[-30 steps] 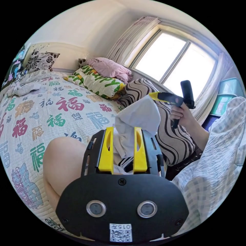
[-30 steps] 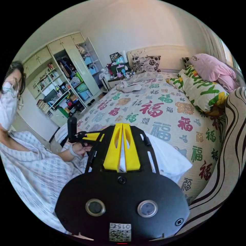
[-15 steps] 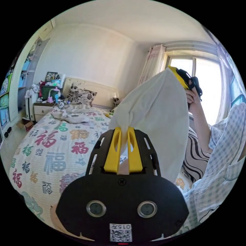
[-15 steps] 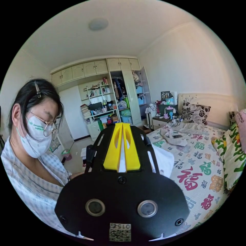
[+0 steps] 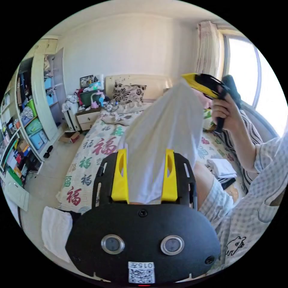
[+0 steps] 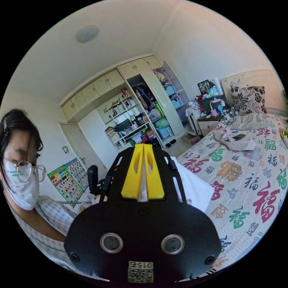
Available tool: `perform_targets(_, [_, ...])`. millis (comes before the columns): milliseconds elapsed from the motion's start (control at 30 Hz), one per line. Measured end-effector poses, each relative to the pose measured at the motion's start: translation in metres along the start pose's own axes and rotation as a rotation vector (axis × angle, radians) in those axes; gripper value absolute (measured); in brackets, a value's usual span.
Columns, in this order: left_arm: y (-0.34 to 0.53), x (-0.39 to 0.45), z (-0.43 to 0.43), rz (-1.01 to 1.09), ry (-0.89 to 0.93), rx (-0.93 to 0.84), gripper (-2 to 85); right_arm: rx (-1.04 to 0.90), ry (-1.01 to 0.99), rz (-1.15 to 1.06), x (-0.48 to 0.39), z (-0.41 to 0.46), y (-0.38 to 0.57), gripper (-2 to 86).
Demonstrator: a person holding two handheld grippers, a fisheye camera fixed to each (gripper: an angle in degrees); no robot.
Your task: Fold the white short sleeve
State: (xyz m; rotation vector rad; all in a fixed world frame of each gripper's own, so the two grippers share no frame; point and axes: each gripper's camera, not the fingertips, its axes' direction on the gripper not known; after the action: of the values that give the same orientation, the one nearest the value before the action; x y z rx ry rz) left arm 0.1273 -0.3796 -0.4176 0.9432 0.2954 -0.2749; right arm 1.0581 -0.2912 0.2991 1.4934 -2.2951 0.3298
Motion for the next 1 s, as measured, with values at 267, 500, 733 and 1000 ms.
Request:
perform_targets(267, [0.012,0.087,0.095,-0.084,0.058,-0.067,17.7,0.100,0.001,-0.066,-0.019,0.029,0.003,-0.9])
perform_targets(500, [0.018,0.046,0.170,-0.137,0.045,-0.175,1.6,0.107,0.303,-0.335,-0.054,0.004,0.012,-0.6])
perform_targets(733, [-0.014,0.042,0.106,0.175,0.058,-0.051,1.3,-0.437,0.450,-0.414,0.058,0.095,0.111,6.9])
perform_targets(1000, [-0.087,0.051,-0.010,0.593,0.187,-0.005,1.2,-0.700,0.258,-0.643,0.065,0.199,0.196,12.2])
